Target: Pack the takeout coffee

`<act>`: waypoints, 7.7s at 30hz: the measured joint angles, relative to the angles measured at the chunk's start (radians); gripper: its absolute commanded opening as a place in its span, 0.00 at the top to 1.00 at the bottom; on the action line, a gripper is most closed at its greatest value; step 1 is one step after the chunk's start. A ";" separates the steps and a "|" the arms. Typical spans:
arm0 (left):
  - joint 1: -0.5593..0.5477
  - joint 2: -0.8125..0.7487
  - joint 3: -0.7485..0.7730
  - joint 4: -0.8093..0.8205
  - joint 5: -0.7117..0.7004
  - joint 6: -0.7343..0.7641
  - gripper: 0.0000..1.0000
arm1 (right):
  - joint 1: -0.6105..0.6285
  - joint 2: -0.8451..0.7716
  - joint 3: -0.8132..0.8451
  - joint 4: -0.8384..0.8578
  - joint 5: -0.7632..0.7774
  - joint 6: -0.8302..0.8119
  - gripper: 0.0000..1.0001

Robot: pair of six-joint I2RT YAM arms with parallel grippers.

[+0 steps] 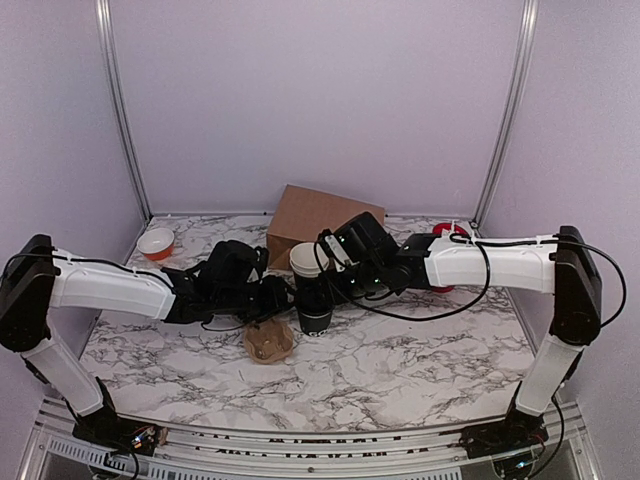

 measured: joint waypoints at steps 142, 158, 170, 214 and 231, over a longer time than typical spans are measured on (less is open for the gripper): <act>-0.002 0.101 0.091 -0.007 -0.085 0.017 0.74 | -0.012 -0.010 -0.021 0.022 0.007 0.008 0.66; -0.060 0.049 0.089 -0.095 -0.074 0.016 0.73 | -0.012 -0.014 -0.022 0.007 0.006 0.000 0.61; -0.037 0.016 0.093 -0.143 -0.092 0.039 0.69 | -0.012 -0.036 -0.020 -0.035 0.016 -0.004 0.52; -0.056 0.116 0.143 -0.068 -0.051 0.046 0.76 | -0.043 -0.068 -0.082 -0.007 0.029 0.026 0.73; -0.113 0.086 0.103 -0.110 -0.056 0.025 0.74 | -0.046 -0.053 -0.068 0.002 0.033 0.015 0.72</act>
